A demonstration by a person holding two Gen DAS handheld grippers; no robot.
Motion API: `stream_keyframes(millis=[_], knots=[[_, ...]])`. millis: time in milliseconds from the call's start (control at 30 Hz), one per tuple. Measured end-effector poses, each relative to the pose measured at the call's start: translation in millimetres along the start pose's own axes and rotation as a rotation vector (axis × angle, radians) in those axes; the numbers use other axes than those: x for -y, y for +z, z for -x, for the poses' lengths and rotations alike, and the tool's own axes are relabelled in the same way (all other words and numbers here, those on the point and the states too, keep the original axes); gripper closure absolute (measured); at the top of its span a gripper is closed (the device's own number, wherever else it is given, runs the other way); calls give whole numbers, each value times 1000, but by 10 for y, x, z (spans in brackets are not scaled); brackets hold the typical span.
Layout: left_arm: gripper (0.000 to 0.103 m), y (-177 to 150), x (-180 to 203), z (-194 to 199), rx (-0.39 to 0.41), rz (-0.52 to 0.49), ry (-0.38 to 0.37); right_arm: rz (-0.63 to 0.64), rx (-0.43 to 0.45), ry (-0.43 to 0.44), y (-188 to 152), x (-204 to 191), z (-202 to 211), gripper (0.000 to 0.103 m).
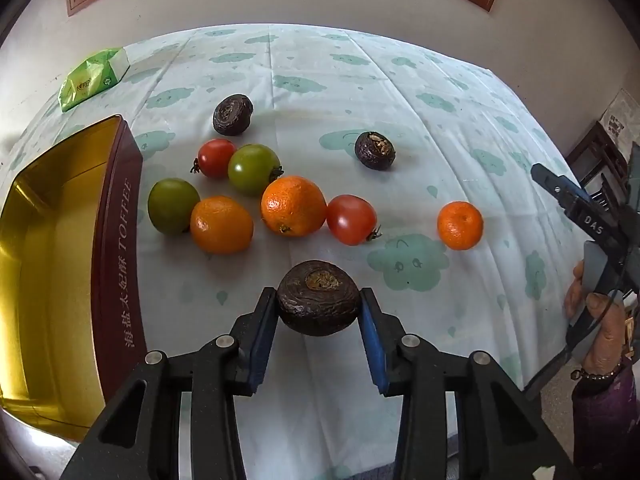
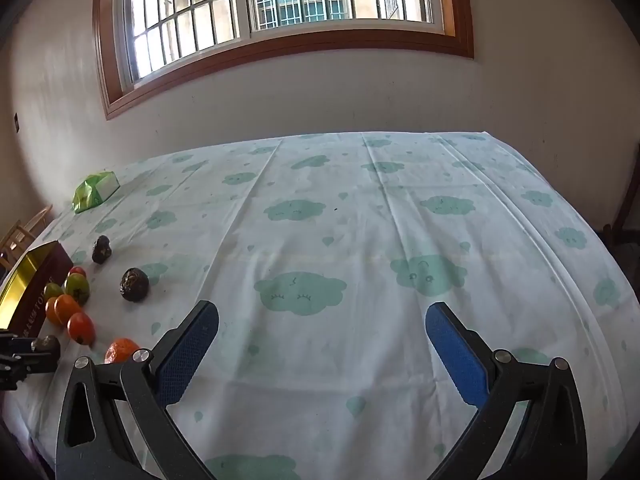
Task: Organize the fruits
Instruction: 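Carry the held dark passion fruit over the gold tray with the left gripper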
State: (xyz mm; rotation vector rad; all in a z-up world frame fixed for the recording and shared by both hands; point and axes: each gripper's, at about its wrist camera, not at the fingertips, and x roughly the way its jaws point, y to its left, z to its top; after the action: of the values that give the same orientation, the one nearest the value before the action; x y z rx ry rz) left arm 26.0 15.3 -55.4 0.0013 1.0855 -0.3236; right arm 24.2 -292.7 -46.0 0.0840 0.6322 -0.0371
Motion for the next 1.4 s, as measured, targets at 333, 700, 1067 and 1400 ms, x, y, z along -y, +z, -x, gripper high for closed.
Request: stream_keyframes(millis=[333, 700, 1067, 1400], knots=[[67, 9, -122, 469, 77, 12, 64, 18, -5, -34, -14, -58, -93, 0], [66, 225, -626, 640, 134, 21, 224, 37, -87, -79, -1, -84, -159, 0], [66, 379, -1210, 442, 110, 32, 339, 59, -135, -117, -6, -116, -271, 0], [66, 565, -1629, 215, 82, 41, 386, 79, -180, -142, -24, -160, -363, 0]])
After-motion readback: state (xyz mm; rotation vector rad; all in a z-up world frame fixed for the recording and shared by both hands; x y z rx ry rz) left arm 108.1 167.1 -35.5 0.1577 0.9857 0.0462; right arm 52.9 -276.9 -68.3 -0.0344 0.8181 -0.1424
